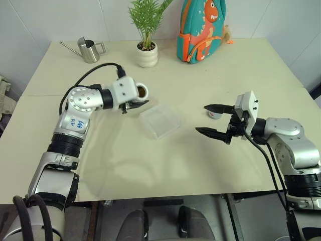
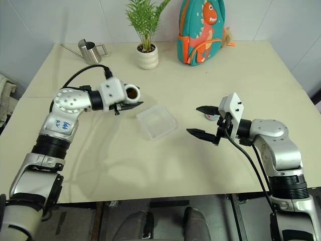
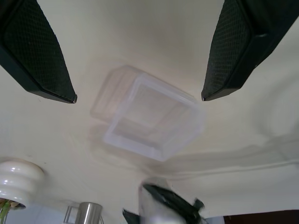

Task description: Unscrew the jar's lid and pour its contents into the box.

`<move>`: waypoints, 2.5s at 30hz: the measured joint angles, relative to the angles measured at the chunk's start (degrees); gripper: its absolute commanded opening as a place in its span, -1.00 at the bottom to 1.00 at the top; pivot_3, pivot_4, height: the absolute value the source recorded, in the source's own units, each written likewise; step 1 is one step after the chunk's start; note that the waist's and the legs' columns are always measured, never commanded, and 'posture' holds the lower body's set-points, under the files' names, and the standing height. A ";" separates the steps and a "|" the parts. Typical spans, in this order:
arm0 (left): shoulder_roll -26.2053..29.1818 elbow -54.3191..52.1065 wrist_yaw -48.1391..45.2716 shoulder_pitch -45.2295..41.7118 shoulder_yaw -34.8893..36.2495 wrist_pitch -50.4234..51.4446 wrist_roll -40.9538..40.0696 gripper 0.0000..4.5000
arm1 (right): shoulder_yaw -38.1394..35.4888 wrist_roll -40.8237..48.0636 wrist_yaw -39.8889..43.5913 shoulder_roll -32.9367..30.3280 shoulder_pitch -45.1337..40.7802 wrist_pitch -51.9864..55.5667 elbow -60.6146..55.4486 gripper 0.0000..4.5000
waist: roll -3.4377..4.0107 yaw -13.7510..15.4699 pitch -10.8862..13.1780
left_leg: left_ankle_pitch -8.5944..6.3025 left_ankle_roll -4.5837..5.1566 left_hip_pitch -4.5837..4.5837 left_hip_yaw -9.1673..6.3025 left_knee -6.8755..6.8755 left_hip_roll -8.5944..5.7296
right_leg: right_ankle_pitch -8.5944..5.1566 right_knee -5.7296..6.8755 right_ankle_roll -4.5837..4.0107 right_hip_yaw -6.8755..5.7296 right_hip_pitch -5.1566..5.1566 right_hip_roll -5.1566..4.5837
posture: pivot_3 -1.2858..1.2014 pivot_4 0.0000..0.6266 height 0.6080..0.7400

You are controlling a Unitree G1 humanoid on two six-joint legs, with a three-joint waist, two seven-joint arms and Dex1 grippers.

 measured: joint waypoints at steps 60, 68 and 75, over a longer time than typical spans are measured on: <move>1.15 -16.64 25.31 27.07 39.19 41.26 -40.30 -0.12 | 3.92 -2.05 0.51 7.27 -2.78 -5.27 9.60 0.99 | -0.27 -1.49 -0.09 | -0.05 0.29 -0.26 -0.35 0.88 0.31 | 0.24 0.36 0.13 0.03 0.00 -0.12 | 0.03 -0.52 1.00; -1.79 -16.68 22.89 33.61 43.71 40.39 -41.85 0.03 | 4.68 -2.47 0.70 8.07 -4.03 -5.97 11.31 1.00 | -0.35 -1.46 -0.14 | -0.13 0.23 -0.04 -0.33 0.79 0.37 | 0.28 0.36 0.07 0.15 0.04 -0.12 | 0.03 -0.52 1.00; -2.16 -17.26 21.58 36.67 44.58 39.91 -42.53 0.99 | 4.72 -2.46 1.14 8.15 -4.12 -6.00 11.57 1.00 | -0.36 -1.53 -0.15 | -0.23 0.22 0.00 -0.24 0.78 0.46 | 0.29 0.31 0.05 0.17 0.02 -0.10 | 0.03 -0.52 1.00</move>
